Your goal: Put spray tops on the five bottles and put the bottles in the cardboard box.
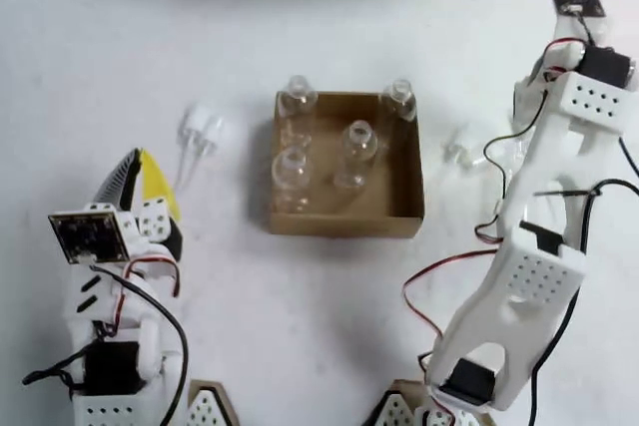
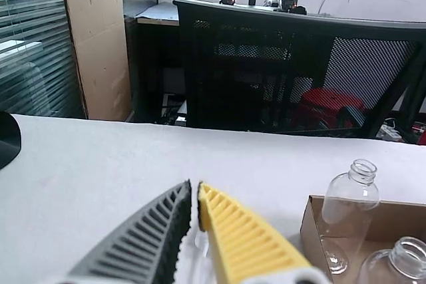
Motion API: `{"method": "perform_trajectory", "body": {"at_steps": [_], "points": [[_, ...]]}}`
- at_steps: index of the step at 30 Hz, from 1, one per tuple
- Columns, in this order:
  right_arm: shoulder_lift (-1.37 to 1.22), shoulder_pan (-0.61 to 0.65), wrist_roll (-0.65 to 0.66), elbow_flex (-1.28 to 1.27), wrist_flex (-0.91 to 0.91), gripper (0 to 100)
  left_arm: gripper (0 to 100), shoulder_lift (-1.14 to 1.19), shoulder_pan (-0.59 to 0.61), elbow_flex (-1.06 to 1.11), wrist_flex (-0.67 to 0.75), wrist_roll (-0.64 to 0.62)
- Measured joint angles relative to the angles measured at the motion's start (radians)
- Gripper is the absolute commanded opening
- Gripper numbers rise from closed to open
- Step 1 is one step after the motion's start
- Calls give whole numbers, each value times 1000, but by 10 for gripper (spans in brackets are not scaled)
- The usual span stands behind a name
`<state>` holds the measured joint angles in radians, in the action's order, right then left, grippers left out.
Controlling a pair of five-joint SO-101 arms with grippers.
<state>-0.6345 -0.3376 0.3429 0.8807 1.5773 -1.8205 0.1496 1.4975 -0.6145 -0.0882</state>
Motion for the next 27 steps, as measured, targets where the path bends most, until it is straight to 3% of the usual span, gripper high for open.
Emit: {"method": "perform_trajectory", "body": {"at_steps": [6,18,27], "points": [[-110,0,74,0,-71,262,24,0,0,12,29,0],[-253,0,81,0,-176,259,24,0,0,12,29,0],[-282,-2,81,0,-176,118,24,0,0,12,29,0]]}}
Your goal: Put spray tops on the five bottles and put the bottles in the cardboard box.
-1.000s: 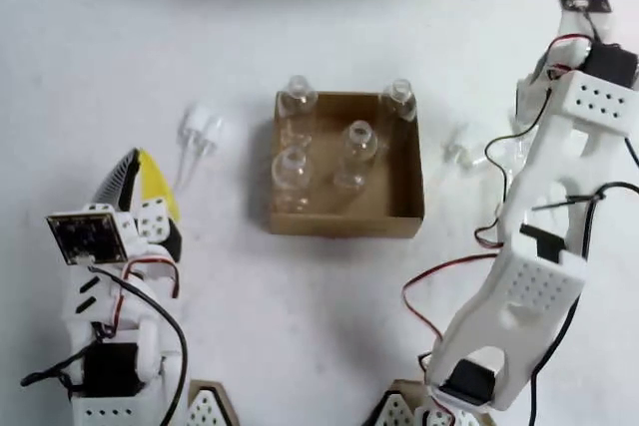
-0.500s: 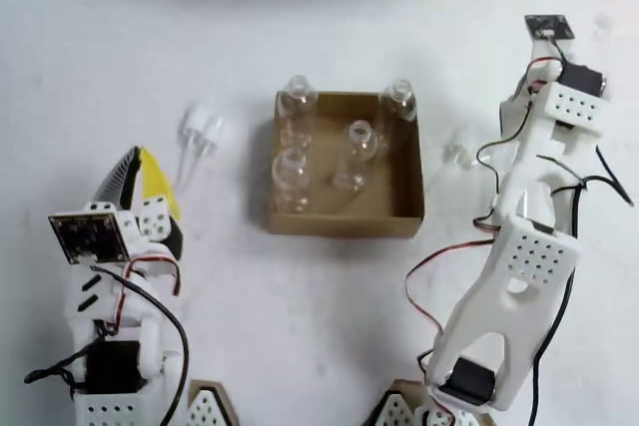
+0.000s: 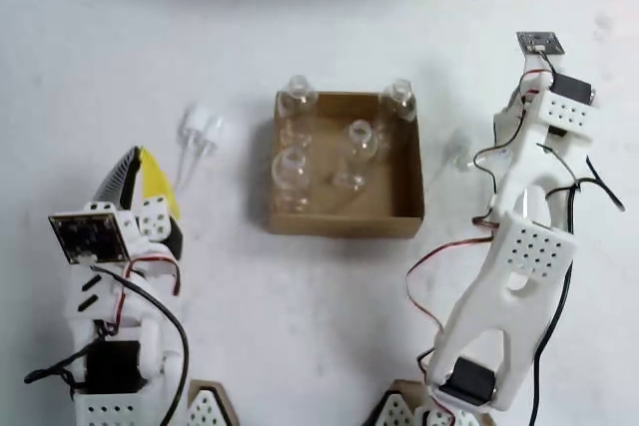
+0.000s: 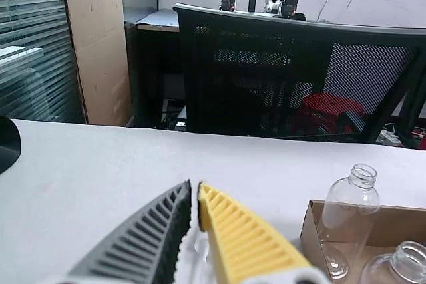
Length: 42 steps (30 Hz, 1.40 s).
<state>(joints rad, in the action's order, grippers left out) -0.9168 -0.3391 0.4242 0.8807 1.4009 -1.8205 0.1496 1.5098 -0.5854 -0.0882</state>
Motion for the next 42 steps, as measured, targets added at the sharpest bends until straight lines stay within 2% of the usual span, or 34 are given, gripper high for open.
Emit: {"method": "perform_trajectory", "body": {"at_steps": [4,8,16,25,30,37,42], "points": [[0,2,0,0,12,102,24,0,0,0,0,0],[0,2,0,0,15,9,24,0,0,0,0,0],[48,-6,2,0,94,15,24,0,0,0,0,0],[353,-3,2,0,265,15,24,0,0,0,0,0],[535,-3,2,-46,298,15,24,0,0,0,0,0],[893,11,2,-288,299,15,24,0,0,0,0,0],[1181,89,2,-486,298,15,24,0,0,0,0,0]]}}
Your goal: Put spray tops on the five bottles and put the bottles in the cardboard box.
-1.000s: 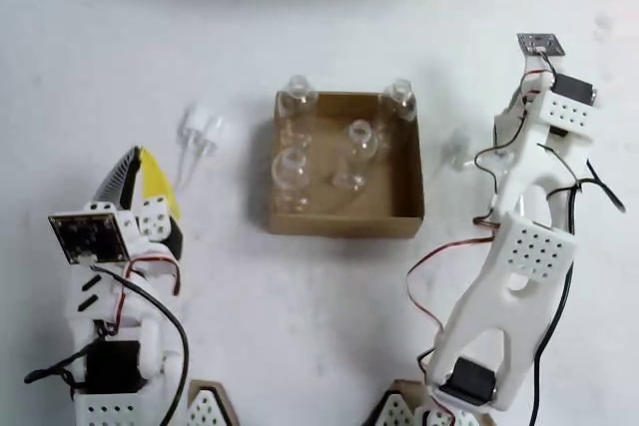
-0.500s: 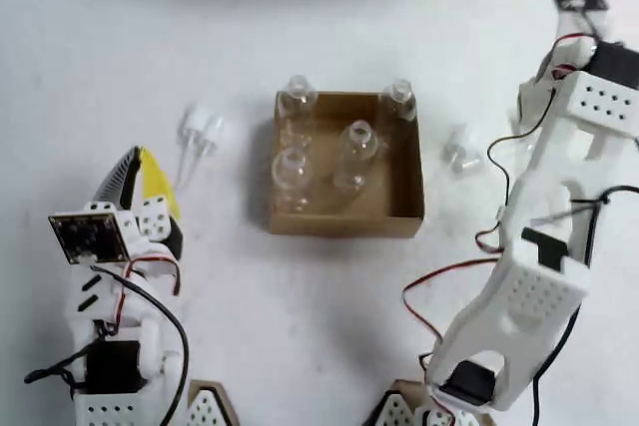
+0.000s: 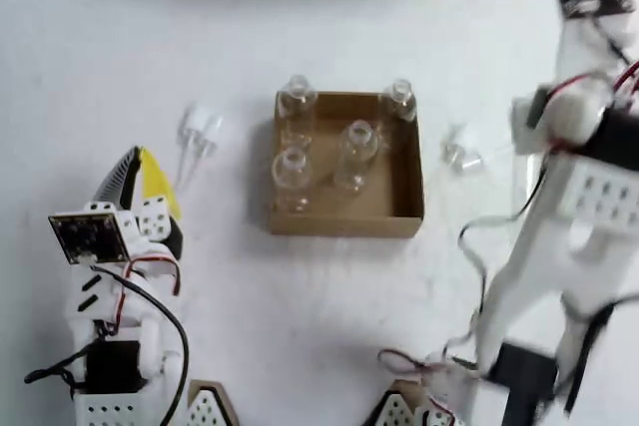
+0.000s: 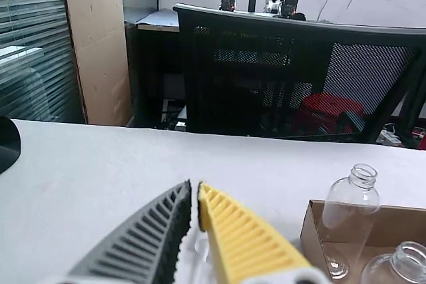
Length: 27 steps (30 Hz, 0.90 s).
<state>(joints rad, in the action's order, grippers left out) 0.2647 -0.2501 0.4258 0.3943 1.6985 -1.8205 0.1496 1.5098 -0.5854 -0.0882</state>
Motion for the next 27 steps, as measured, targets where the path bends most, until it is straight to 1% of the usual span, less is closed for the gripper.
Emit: {"method": "perform_trajectory", "body": {"at_steps": [2,5,7,11,15,18,22,24,27], "points": [[109,43,0,-86,-18,15,24,0,0,0,0,0],[264,117,-6,-232,-106,15,24,0,0,0,0,0],[367,166,-51,-351,-192,15,24,0,0,0,0,0],[580,212,-157,-629,-431,15,24,0,0,0,0,0],[752,255,-178,-953,-740,15,24,0,0,0,0,0],[799,264,-186,-1165,-953,15,24,0,0,0,0,0],[813,264,-186,-1361,-1192,15,24,0,0,0,0,6],[816,278,-186,-1428,-1287,15,24,0,0,0,0,12],[816,319,-186,-1498,-1384,15,24,0,0,0,0,17]]}}
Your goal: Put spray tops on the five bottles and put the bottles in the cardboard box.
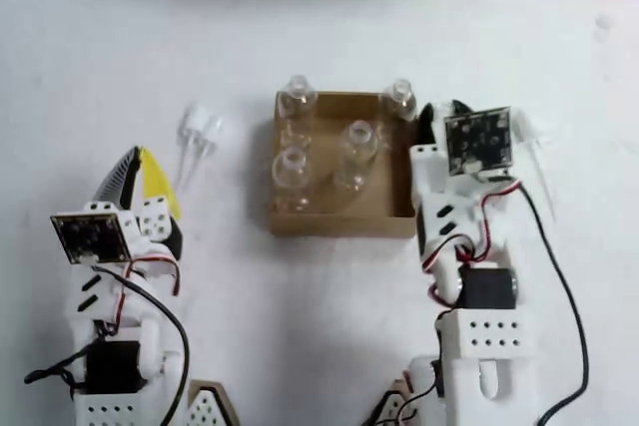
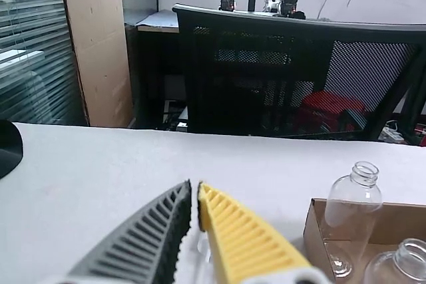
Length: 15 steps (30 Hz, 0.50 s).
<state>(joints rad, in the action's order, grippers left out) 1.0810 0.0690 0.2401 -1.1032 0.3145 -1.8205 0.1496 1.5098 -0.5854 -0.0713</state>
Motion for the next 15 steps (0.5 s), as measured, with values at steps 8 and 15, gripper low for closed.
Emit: {"method": "perform_trajectory", "body": {"at_steps": [8,15], "points": [[2,114,0,-104,-209,15,24,0,0,0,0,3],[2,118,0,-293,-454,15,24,0,0,0,0,3]]}}
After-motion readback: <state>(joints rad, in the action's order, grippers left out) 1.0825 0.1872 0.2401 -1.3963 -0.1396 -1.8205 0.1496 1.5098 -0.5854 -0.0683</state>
